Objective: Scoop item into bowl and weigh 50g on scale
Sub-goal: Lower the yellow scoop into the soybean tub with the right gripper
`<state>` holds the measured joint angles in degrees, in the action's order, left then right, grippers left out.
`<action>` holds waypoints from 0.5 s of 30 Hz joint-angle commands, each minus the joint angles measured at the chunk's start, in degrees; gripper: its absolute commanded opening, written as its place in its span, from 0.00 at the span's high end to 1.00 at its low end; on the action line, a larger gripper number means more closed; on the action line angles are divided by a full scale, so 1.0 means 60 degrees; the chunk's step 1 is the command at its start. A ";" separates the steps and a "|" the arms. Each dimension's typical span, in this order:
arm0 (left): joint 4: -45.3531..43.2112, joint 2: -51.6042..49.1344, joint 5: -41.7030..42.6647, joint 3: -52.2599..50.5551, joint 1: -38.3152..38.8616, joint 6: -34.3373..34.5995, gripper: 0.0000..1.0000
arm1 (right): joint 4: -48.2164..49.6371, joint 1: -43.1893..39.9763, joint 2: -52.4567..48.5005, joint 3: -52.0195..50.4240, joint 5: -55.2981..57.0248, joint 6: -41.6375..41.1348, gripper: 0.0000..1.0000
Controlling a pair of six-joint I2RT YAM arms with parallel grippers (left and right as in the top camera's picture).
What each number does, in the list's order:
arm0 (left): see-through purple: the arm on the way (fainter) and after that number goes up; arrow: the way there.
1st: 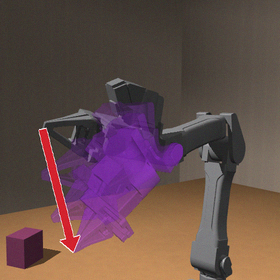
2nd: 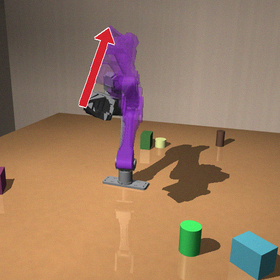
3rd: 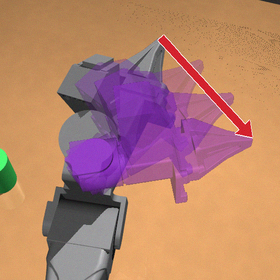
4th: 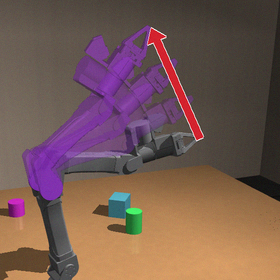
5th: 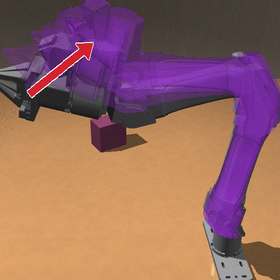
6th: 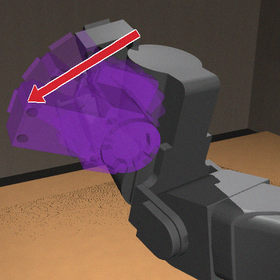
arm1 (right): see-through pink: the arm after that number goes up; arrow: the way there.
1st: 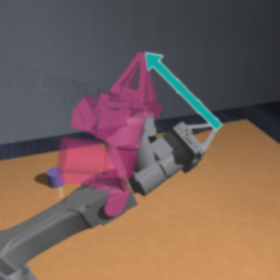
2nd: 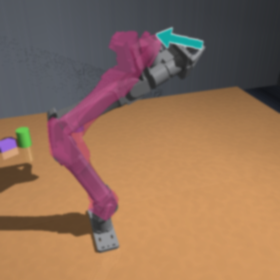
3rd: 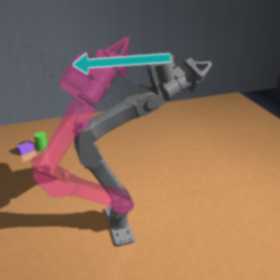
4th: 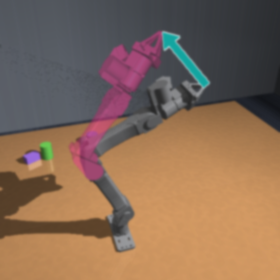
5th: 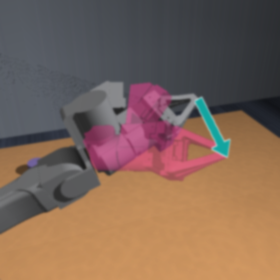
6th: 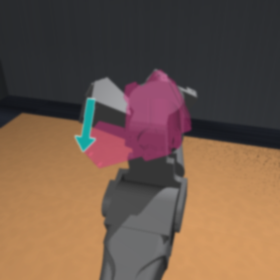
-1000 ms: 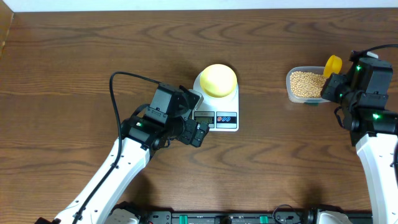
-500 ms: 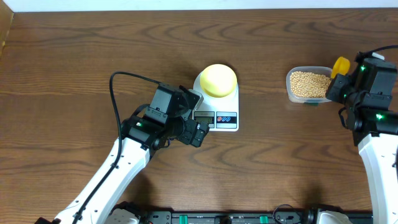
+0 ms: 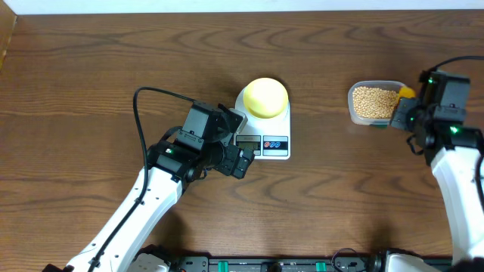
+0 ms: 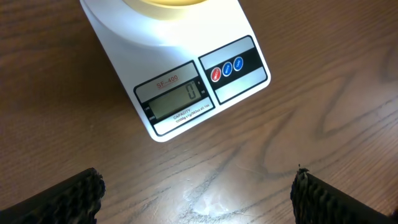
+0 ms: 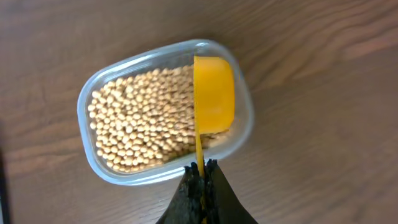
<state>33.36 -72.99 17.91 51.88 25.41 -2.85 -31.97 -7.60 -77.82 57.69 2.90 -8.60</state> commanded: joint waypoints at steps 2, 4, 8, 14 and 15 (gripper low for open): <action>0.0004 -0.0062 0.0080 0.0142 0.0011 -0.0091 0.02 | 0.0455 -0.0058 -0.0382 0.0095 -0.0984 0.0423 0.99; 0.0004 -0.0062 0.0080 0.0142 0.0011 -0.0087 0.02 | 0.0699 -0.0058 -0.0488 0.0095 -0.0987 0.0546 0.99; 0.0004 -0.0062 0.0080 0.0142 0.0011 -0.0091 0.02 | 0.0554 -0.0058 -0.0652 0.0095 -0.1060 0.0557 0.99; 0.0004 -0.0062 0.0080 0.0142 0.0011 -0.0091 0.02 | 0.0357 -0.0058 -0.1115 0.0095 -0.2073 0.1195 0.99; 0.0004 -0.0062 0.0080 0.0142 0.0011 -0.0091 0.02 | 0.0361 -0.0058 -0.1177 0.0095 -0.2313 0.1359 0.99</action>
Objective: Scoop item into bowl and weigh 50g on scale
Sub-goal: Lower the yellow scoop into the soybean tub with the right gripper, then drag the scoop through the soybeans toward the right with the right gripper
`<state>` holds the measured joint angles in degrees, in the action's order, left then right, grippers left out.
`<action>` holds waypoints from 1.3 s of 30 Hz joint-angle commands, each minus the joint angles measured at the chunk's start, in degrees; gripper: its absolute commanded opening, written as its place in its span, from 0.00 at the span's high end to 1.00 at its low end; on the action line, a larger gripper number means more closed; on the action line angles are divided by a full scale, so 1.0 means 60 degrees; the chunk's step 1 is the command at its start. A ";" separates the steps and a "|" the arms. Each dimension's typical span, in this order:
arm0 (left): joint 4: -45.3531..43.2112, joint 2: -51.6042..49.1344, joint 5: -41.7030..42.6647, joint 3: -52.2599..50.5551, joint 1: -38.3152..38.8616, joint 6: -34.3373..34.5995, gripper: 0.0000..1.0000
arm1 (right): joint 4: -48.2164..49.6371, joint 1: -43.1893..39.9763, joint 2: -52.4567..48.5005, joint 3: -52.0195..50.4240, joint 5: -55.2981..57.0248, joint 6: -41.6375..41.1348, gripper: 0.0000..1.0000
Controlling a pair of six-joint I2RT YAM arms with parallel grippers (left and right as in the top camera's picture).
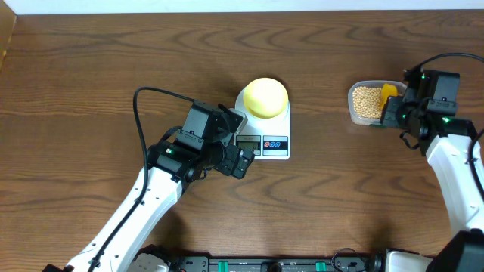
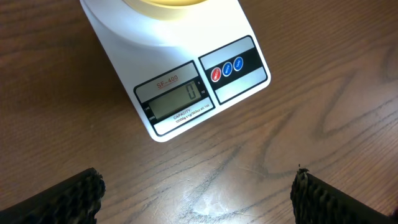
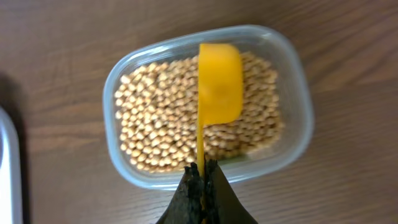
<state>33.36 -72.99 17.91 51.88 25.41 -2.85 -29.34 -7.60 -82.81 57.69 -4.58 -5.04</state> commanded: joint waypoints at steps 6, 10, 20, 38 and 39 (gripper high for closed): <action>0.0004 -0.0062 0.0080 0.0142 0.0011 -0.0091 0.02 | -0.0284 -0.0073 -0.0506 0.0095 -0.1712 0.0820 0.99; 0.0004 -0.0062 0.0080 0.0142 0.0011 -0.0091 0.02 | -0.0313 -0.0331 -0.0506 0.0095 -0.3187 0.0820 0.99; 0.0004 -0.0062 0.0080 0.0142 0.0011 -0.0087 0.02 | -0.0539 -0.1206 -0.0656 0.0095 -0.4105 0.0820 0.99; 0.0004 -0.0062 0.0080 0.0142 0.0011 -0.0091 0.02 | -0.0750 -0.2783 -0.1224 0.0095 -0.6739 0.0087 0.99; 0.0004 -0.0062 0.0080 0.0142 0.0011 -0.0091 0.02 | -0.0750 -0.2838 -0.1224 0.0095 -0.6845 0.0058 0.99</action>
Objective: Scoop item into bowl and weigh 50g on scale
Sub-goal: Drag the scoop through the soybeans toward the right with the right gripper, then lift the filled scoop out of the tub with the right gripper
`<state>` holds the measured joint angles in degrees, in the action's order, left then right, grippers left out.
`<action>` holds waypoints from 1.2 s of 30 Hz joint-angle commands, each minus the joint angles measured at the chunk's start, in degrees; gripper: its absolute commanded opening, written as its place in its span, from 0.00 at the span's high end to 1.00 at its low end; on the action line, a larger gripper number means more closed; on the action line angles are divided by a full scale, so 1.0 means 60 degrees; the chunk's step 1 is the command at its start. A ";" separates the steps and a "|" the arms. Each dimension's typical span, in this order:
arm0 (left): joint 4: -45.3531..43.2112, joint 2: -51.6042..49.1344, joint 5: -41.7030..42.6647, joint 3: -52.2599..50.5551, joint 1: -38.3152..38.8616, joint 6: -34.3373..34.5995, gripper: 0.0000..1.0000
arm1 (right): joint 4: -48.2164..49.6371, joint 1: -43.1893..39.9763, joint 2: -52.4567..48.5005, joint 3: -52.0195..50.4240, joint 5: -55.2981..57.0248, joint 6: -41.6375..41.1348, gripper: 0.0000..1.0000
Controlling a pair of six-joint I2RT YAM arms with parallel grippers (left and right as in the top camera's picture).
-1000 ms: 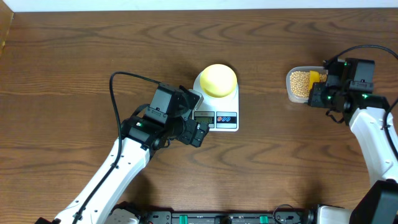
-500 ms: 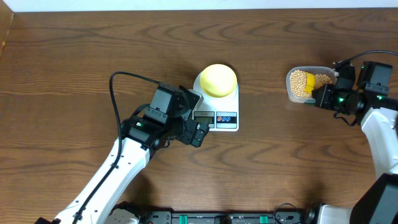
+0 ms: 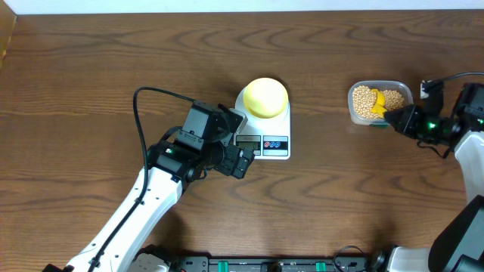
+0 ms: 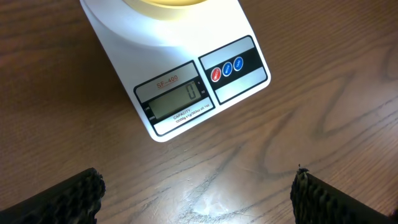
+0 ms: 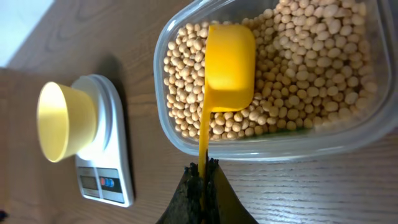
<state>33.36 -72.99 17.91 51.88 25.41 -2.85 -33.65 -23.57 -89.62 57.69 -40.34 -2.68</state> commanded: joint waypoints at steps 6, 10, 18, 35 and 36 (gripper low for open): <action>0.0004 -0.0062 0.0080 0.0142 0.0011 -0.0087 0.02 | -0.0033 -0.0444 -0.0087 0.0095 -0.0882 -0.0630 0.99; 0.0004 -0.0062 0.0080 0.0142 0.0011 -0.0091 0.02 | -0.0047 -0.0565 -0.0087 0.0095 -0.0885 -0.1191 0.99; 0.0004 -0.0062 0.0080 0.0142 0.0011 -0.0091 0.02 | 0.0146 -0.0929 -0.0087 0.0095 -0.1443 -0.2197 0.99; 0.0004 -0.0062 0.0080 0.0142 0.0011 -0.0091 0.02 | -0.0066 -0.2375 -0.0087 0.0080 -0.3665 -0.2197 0.99; 0.0004 -0.0062 0.0080 0.0142 0.0011 -0.0091 0.02 | -0.0109 -0.2422 -0.0087 0.0069 -0.3676 -0.2197 0.99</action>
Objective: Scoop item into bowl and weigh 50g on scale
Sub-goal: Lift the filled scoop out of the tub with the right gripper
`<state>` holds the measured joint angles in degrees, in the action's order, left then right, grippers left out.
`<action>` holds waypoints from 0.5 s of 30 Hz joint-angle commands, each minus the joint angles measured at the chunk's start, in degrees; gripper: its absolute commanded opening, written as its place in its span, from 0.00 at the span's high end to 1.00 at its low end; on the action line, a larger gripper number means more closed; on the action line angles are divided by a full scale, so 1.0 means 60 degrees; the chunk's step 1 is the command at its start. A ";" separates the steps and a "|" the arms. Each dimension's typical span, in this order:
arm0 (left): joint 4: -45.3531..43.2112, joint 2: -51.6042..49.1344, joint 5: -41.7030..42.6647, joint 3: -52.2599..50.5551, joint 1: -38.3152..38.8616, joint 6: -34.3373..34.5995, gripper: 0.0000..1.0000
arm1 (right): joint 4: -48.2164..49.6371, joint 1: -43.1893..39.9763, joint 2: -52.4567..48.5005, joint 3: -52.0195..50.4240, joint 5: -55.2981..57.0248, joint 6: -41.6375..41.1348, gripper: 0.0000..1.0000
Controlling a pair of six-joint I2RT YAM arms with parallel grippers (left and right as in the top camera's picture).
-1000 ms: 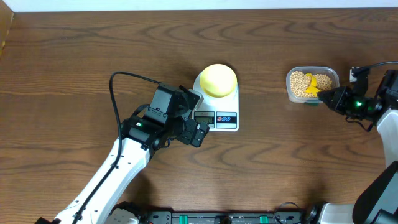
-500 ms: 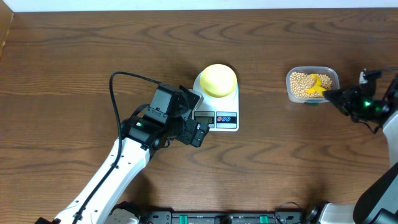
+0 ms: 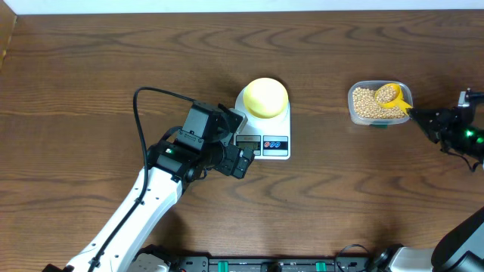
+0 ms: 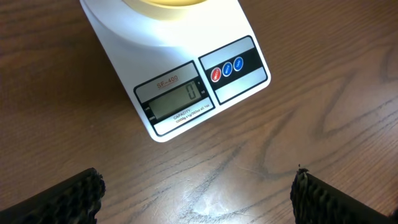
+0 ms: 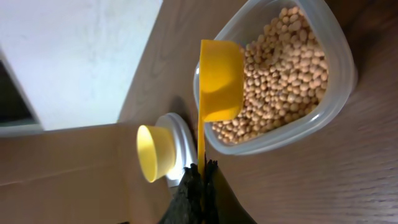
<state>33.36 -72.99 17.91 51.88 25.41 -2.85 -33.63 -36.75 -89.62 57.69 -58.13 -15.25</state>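
Note:
The white scale (image 3: pixel 262 140) carries the yellow bowl (image 3: pixel 265 97); its display (image 4: pixel 176 102) reads 0. A clear tub of soybeans (image 3: pixel 364 104) stands at the right. My right gripper (image 3: pixel 416 115) is shut on the handle of the orange scoop (image 3: pixel 389 94), which rests over the tub's right part with beans in its cup. From the right wrist, the scoop (image 5: pixel 221 81) shows its underside over the tub (image 5: pixel 286 74), with the gripper (image 5: pixel 200 171) below it. My left gripper (image 4: pixel 199 205) hangs open in front of the scale, nothing between its fingers (image 4: pixel 68 199).
Bare brown wood surrounds the scale and the tub. The yellow bowl (image 5: pixel 155 152) and scale lie well left of the tub. A black cable (image 3: pixel 140 113) loops from the left arm. The table's back edge runs along the top.
My right arm has drawn back to the right and tipped flatter. The scoop, then dug into the beans, now sits face-up with beans in it. The left arm and scale reading are unchanged.
The scoop, held by my right gripper, was over the tub's right end, then over its middle, then tilted into the beans. Now it holds beans above the tub. My left gripper stayed open in front of the scale, which read 0 throughout.

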 commanded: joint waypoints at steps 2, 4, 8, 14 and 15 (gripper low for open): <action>0.0004 -0.0062 0.0080 0.0142 0.0011 -0.0091 0.02 | -0.0117 -0.0328 -0.0087 0.0007 -0.1020 -0.0102 0.99; 0.0004 -0.0062 0.0080 0.0142 0.0011 -0.0091 0.02 | -0.0109 -0.0463 -0.0087 -0.0087 -0.1657 -0.0095 0.99; 0.0004 -0.0062 0.0080 0.0142 0.0011 -0.0091 0.02 | -0.0098 -0.0747 -0.0087 -0.0328 -0.2171 -0.0098 0.99; 0.0004 -0.0062 0.0080 0.0142 0.0011 -0.0091 0.02 | 0.0317 -0.1104 -0.0087 -0.0823 -0.3034 -0.0066 0.99; 0.0004 -0.0062 0.0080 0.0142 0.0011 -0.0091 0.02 | 0.0441 -0.1177 -0.0087 -0.0925 -0.3264 -0.0069 0.99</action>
<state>33.36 -72.99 17.91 51.88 25.41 -2.85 -32.23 -42.50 -89.62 53.84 -70.24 -15.55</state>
